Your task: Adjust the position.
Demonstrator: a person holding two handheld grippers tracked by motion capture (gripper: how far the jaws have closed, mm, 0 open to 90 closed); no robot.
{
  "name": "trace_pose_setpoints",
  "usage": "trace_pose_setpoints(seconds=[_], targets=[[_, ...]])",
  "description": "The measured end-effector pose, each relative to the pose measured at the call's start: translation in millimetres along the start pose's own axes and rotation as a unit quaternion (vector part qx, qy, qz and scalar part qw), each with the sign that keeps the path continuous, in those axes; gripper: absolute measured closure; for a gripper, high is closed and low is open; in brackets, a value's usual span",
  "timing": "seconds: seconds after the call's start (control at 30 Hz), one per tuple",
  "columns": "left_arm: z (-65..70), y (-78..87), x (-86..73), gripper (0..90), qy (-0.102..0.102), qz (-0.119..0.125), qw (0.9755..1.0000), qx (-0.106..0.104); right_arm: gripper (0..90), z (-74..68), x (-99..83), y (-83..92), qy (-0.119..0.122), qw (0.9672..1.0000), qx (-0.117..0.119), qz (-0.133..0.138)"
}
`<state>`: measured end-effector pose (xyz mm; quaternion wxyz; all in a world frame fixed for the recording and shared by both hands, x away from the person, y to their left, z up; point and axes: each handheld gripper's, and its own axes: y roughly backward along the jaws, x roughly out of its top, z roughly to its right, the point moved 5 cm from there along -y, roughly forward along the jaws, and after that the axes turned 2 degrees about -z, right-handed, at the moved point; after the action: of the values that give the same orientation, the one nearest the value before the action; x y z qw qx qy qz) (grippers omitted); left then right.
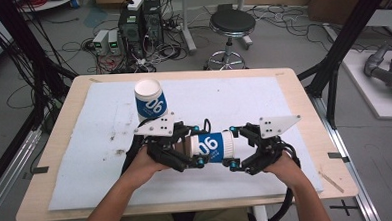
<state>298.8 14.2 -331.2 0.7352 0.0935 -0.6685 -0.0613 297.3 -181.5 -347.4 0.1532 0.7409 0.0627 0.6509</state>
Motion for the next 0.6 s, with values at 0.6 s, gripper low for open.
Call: trace_pose_setpoints(seconds=[0.6], targets=[[0.4,-4.1,-10.5,30.3,-0.001,-0.042,0.999,-0.014,24.7,-3.6,2.3,1.6,0.019,0.9968,-0.002,-0.078]])
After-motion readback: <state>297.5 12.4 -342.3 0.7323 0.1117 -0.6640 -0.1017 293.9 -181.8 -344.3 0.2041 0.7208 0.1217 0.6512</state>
